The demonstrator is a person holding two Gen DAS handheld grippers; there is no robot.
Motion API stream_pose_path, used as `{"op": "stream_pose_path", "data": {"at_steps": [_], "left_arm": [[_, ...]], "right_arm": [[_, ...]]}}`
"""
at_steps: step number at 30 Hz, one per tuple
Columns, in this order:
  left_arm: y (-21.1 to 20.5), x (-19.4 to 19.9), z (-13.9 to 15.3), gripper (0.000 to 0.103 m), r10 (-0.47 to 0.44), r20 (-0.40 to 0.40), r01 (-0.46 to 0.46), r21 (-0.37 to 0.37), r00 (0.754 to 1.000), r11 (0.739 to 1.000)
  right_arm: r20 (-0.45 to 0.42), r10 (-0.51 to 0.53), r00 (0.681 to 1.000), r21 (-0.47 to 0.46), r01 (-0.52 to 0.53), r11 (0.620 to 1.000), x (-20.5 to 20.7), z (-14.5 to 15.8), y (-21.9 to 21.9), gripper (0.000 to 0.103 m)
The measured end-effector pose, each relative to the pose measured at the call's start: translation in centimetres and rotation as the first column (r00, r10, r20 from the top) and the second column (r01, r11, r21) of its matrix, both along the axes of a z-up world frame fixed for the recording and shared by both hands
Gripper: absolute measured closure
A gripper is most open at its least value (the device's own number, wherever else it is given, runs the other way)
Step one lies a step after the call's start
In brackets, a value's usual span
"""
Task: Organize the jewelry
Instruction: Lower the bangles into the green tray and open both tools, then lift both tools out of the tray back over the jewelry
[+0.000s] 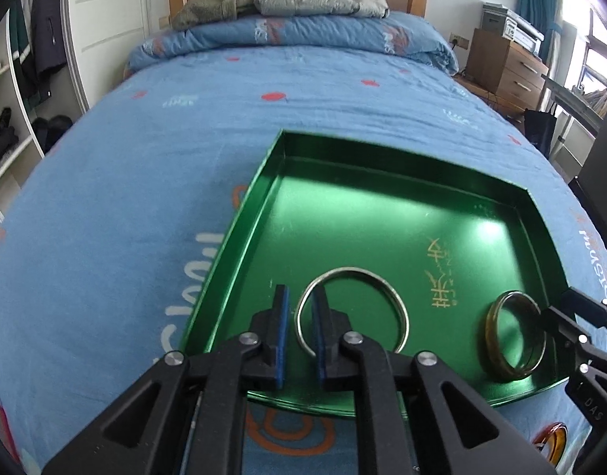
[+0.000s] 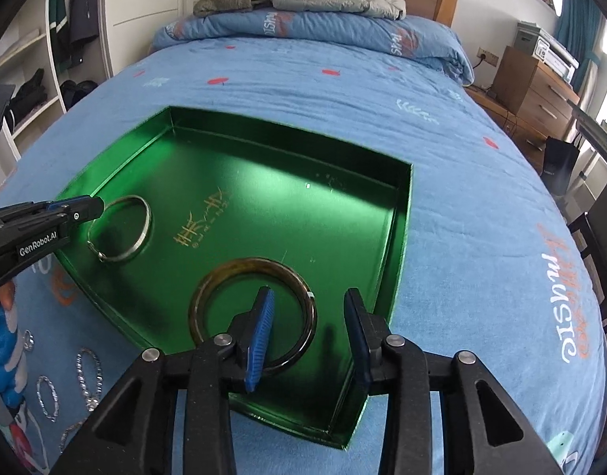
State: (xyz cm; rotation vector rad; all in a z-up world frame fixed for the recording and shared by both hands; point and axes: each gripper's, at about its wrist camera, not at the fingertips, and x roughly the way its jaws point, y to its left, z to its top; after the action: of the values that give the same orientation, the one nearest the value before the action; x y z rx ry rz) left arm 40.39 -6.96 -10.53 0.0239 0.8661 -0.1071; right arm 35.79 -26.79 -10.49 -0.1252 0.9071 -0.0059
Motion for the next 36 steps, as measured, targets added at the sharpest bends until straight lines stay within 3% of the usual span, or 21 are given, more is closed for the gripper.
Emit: {"op": "stream_pose_path", "data": {"at_steps": [5,17,26,36], "left_arm": [[-0.4,-1.0,2.3,0.092,-0.006,0.051,0.004,0.026,0.999,1.0],[2.1,-6.0,6.7,0.092,-0.012,0.029,0.014,-0.063,0.999,0.998],[3.8,-12.4,8.7,0.092,-0.068,0.054,0.075,-0.136,0.996,0.988],[6.1,-19.9,11.7,0.092,-0.075,0.106,0.089,-0.124,0.991,0.988]], "right_arm": [[0.06,-0.019,0.998,0.007,0.019,1.0,-1.8,2.7,-0.1,0.055],[0.168,-0.054,0.984,0.078,0.042,0.996,-7.5,8.6,-1.1,0.047],[0.204,-0.049,0.978,0.079,0.033,0.996,-13.3,10.2,-0.5,0.046],[0.224,-0.052,0.973,0.1,0.03,0.994,-19.8,11.4,-0.2,0.046]]}}
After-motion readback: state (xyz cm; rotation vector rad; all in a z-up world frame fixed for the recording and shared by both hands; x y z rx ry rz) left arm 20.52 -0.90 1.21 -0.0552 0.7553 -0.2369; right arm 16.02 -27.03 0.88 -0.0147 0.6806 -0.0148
